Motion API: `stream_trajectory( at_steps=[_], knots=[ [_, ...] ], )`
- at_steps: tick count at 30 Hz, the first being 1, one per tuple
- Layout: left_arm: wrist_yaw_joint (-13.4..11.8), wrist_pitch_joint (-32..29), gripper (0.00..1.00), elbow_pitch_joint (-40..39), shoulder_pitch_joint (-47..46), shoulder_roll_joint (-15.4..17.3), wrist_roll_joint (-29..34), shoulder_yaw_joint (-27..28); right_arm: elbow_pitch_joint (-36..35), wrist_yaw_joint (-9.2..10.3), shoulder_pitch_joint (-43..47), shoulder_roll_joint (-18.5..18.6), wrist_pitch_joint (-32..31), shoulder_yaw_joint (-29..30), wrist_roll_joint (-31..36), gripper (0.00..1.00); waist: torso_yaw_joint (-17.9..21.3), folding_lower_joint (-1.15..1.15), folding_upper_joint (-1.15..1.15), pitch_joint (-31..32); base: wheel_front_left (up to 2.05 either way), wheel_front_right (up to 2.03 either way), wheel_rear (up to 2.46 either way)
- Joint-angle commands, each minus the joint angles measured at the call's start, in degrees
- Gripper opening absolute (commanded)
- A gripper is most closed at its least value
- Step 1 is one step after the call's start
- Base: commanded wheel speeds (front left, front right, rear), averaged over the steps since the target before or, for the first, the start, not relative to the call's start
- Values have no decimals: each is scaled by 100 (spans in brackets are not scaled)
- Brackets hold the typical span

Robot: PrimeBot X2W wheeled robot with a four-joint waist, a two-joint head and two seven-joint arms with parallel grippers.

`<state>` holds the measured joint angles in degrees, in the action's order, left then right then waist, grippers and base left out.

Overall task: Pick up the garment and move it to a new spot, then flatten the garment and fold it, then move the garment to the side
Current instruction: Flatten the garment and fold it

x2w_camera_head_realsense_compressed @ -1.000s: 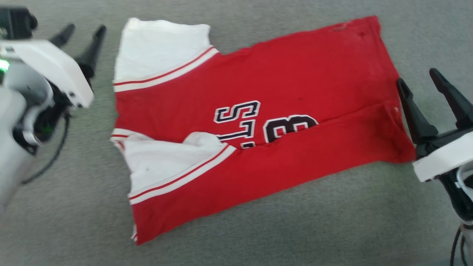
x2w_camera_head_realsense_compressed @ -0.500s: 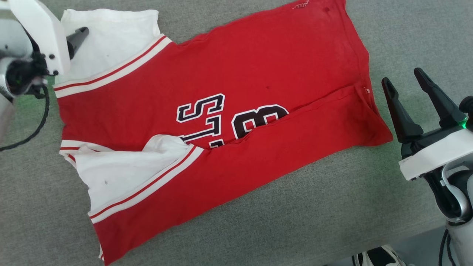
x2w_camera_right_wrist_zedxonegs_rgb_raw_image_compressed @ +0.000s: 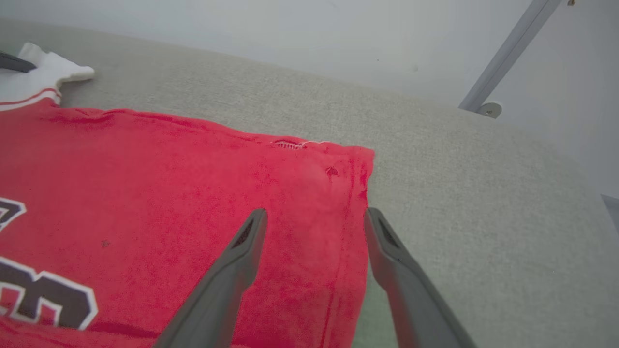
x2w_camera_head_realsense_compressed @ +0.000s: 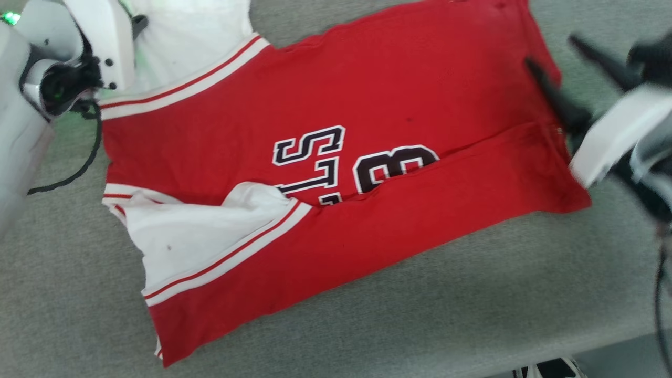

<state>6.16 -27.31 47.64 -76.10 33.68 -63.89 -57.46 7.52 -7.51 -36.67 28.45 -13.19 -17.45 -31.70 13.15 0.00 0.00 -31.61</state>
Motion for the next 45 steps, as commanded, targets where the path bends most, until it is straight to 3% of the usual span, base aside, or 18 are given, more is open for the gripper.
stream_trajectory(
  at_steps=[1, 10, 18, 20, 21, 22, 27, 33, 37, 45],
  knots=[
    [42, 4, 0, 31, 71, -134, 43, -106, 181, 5, -349, 117, -144, -64, -55, 100, -124, 0, 0, -100, 0, 0, 0],
    [124, 362, 0, -1, -87, -596, 24, -180, 1892, 4, -2107, 361, -1586, -654, -658, 100, -628, 0, 0, -279, 0, 0, 0],
    [140, 571, 0, -96, -183, -771, -46, -289, 2846, 4, -2738, 392, -2048, -1056, -952, 100, -837, 0, 0, -362, 0, 0, 0],
    [141, 607, 0, -129, -194, -787, -88, -321, 2969, 5, -2753, 376, -2131, -1193, -1049, 45, -858, 0, 0, -377, 0, 0, 0],
    [142, 625, 0, -147, -194, -788, -106, -345, 2985, 4, -2760, 380, -2151, -1252, -1119, 26, -865, 0, 0, -381, 0, 0, 0],
    [142, 666, 0, -180, -196, -786, -132, -358, 3003, 4, -2780, 394, -2100, -1277, -1188, 0, -868, 0, 0, -383, 0, 0, 0],
    [138, 947, 0, -324, -129, -785, -279, -361, 3025, 5, -2816, 543, -1759, -1409, -1372, 0, -903, 0, 0, -250, 0, 0, 0],
    [137, 1492, 0, -896, 171, -544, -538, -398, 2659, 5, -2501, 761, -1242, -1605, -1591, 0, -977, 0, 0, 216, 0, 0, 0],
    [138, 1771, 0, -1397, 464, -271, -656, -436, 2336, 5, -2172, 975, -1098, -1712, -1711, 0, -1036, 0, 0, 495, 0, 0, 0],
    [70, 2580, 0, -3121, 1795, 737, -957, -492, 1249, 5, -743, 1699, -868, -1473, -2022, 0, -1261, 0, 0, 1085, 0, 0, 0]
  ],
)
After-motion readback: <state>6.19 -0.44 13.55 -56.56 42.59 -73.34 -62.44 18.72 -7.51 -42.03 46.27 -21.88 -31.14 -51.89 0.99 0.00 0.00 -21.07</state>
